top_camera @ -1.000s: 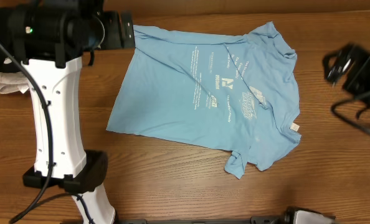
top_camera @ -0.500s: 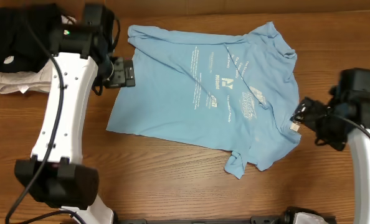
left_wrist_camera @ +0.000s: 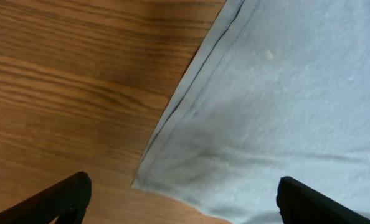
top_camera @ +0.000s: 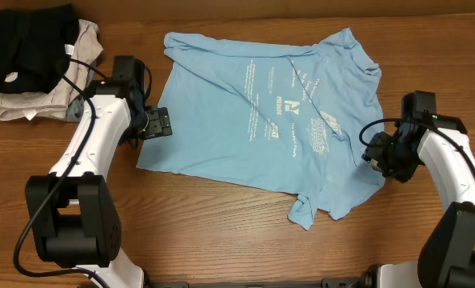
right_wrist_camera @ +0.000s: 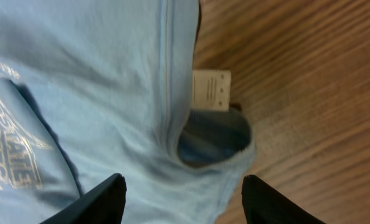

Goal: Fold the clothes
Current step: 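Grasp the shirt's left and right edges with both grippers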

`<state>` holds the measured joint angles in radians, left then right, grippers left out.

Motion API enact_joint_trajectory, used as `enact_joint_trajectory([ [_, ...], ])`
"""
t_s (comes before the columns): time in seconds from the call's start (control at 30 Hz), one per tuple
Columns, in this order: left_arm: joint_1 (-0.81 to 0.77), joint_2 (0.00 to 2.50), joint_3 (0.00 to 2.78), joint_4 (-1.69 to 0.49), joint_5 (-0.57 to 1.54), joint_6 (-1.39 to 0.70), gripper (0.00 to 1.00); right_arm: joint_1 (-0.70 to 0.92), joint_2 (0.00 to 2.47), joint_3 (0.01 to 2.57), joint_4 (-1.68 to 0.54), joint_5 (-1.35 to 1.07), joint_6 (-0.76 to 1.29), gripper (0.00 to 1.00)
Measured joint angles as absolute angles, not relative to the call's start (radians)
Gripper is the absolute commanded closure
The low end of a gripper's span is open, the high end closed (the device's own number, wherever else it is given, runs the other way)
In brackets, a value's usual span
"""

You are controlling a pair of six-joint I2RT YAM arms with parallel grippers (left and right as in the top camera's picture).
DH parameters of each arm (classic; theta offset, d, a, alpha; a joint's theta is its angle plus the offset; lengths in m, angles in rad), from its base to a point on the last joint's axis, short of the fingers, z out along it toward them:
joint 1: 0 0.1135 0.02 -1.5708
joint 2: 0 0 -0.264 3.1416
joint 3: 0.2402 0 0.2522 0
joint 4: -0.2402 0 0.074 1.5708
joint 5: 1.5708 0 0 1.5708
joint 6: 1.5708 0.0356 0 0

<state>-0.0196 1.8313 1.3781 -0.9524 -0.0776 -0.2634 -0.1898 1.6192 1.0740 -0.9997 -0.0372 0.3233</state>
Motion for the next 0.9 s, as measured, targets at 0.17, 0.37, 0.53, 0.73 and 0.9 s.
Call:
enact_joint_trajectory([
  [0.17,-0.02,1.831,1.356,-0.915,-0.068,-0.263,0.0,-0.19,1.639,1.054,-0.957,-0.038,0.332,0.36],
  [0.37,-0.02,1.831,1.353,-0.894,-0.063,-0.263,0.0,-0.19,1.656,1.026,-0.941,-0.038,0.34,0.45],
  [0.53,-0.02,1.831,1.352,-0.869,-0.063,-0.263,0.0,-0.19,1.662,1.016,-0.89,-0.038,0.34,0.51],
  [0.73,-0.02,1.831,1.349,-0.85,-0.063,-0.263,0.0,-0.19,1.723,0.995,-0.875,-0.025,0.347,0.73],
  [0.9,-0.02,1.831,1.348,-0.849,-0.063,-0.263,0.0,-0.194,1.731,0.991,-0.876,0.032,0.409,0.96],
])
